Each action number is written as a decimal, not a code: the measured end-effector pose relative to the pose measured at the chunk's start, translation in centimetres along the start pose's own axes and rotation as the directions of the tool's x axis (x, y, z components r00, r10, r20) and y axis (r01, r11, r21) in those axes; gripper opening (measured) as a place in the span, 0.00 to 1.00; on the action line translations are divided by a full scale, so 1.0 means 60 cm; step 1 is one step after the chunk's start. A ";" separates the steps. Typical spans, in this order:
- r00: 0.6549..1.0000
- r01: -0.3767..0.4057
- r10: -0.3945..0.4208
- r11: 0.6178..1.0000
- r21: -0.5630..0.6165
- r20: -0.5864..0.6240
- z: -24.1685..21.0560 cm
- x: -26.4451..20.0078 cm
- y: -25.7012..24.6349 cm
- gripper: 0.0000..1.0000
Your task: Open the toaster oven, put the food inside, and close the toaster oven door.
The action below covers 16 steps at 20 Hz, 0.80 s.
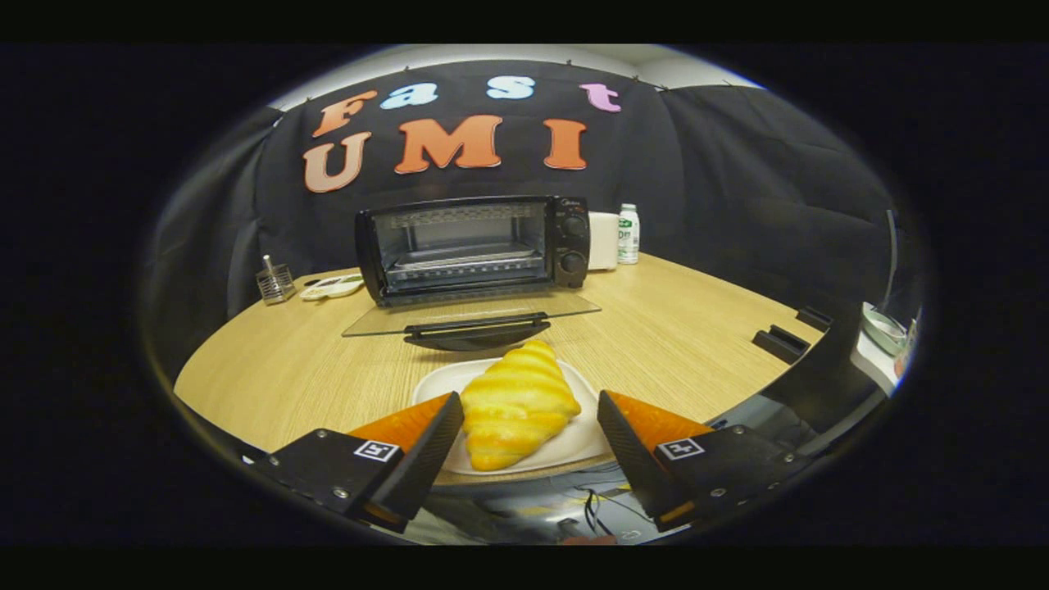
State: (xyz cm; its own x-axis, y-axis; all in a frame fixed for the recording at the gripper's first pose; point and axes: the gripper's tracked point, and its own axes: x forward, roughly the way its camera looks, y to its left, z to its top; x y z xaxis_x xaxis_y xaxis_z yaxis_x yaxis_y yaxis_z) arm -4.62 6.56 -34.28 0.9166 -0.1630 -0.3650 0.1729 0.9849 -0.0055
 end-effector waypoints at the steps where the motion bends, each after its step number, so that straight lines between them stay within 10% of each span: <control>1: 1.000 -0.012 0.012 1.000 0.008 0.000 -0.002 -0.001 0.010 0.99; 11: 0.999 0.037 -0.038 0.998 -0.053 -0.013 -0.027 0.012 0.003 0.97; 16: 1.000 0.019 -0.018 0.999 -0.026 0.010 -0.009 0.003 0.005 0.69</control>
State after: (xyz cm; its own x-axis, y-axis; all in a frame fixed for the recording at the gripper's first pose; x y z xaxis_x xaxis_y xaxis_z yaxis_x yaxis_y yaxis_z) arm -4.57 6.87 -34.84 0.9170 -0.1817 -0.3551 0.1806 0.9829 -0.0365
